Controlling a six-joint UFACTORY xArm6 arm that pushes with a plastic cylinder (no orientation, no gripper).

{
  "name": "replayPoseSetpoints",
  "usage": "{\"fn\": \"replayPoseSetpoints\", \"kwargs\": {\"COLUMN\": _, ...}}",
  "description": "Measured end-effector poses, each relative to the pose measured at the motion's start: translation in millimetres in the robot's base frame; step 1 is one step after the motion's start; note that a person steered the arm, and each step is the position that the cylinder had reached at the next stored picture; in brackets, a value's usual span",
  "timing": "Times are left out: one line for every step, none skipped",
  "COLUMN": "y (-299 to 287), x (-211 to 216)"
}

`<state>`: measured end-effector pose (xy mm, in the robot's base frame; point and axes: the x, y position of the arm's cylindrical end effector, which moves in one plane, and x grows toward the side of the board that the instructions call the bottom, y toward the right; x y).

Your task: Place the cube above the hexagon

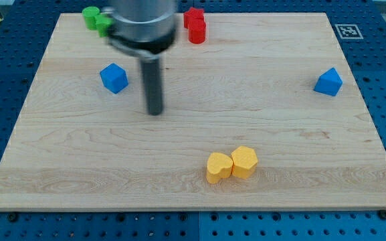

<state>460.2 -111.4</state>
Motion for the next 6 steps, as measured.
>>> {"fn": "replayPoseSetpoints", "kwargs": {"y": -97.3, "x": -13.0}}
{"fn": "replayPoseSetpoints", "kwargs": {"y": -102.2, "x": -55.4}}
{"fn": "replayPoseSetpoints", "kwargs": {"y": -95.2, "x": -59.1}}
{"fn": "replayPoseSetpoints", "kwargs": {"y": -75.2, "x": -58.0}}
{"fn": "replayPoseSetpoints", "kwargs": {"y": -51.0, "x": -59.2}}
{"fn": "replayPoseSetpoints", "kwargs": {"y": -22.8, "x": -64.7}}
